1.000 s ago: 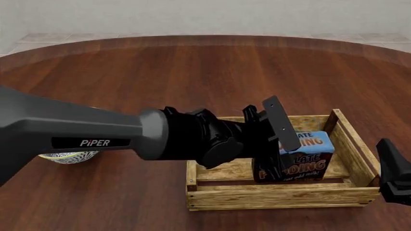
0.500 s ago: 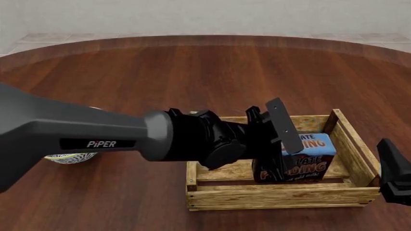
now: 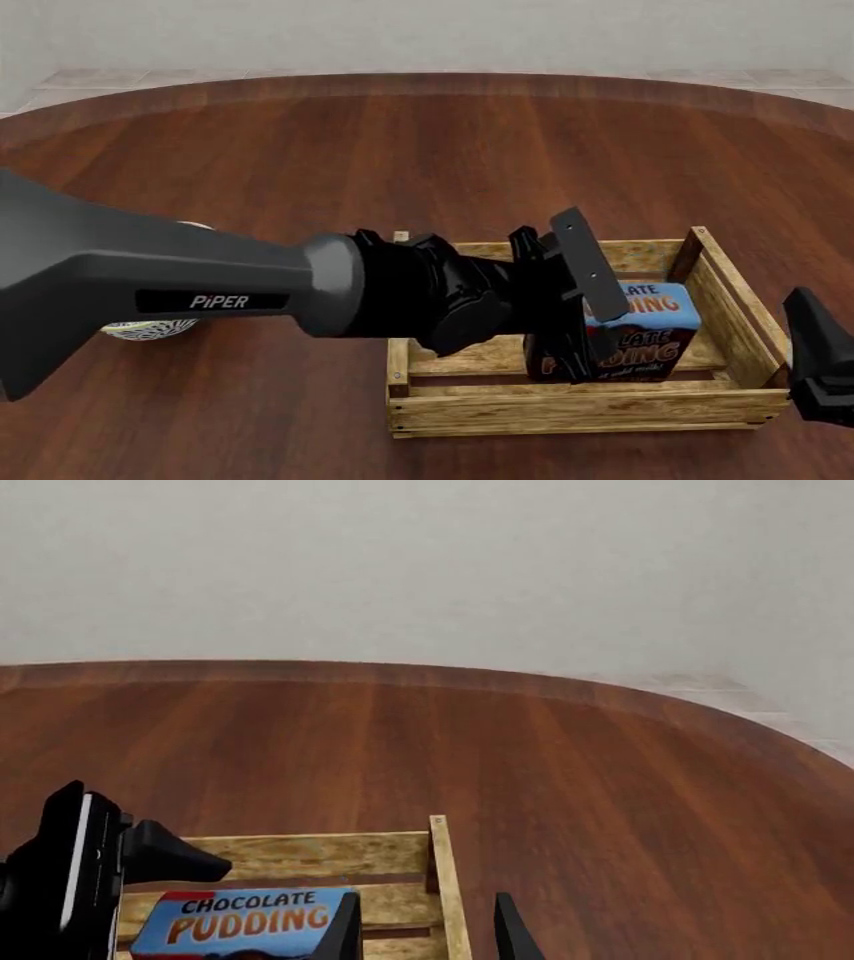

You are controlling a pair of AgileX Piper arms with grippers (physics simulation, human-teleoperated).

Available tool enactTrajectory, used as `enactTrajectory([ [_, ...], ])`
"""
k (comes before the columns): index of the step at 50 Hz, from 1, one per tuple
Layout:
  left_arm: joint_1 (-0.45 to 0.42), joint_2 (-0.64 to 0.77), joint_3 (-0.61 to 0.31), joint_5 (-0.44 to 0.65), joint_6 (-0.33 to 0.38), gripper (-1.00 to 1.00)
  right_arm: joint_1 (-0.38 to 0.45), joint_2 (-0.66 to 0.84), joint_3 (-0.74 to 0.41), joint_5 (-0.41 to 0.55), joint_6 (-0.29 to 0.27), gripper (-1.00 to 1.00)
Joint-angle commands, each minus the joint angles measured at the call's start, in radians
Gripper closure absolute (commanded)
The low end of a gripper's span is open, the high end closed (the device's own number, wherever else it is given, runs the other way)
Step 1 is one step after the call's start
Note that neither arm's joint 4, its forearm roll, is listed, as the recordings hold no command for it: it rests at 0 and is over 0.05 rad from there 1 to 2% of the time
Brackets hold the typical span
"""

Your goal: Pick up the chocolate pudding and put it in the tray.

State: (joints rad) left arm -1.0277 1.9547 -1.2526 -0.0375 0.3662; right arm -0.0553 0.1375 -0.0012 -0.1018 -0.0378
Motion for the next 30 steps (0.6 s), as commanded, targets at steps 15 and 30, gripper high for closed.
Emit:
enactTrajectory([
  [15,-0.009,-0.046,0.037,0.011,0.007,-1.00,0.003,0.001,0.000,0.000,-0.004,-1.00],
  [30,-0.016,-0.108,0.063,0.016,0.034,-1.00,0.004,0.002,0.000,0.000,-0.003,-1.00],
])
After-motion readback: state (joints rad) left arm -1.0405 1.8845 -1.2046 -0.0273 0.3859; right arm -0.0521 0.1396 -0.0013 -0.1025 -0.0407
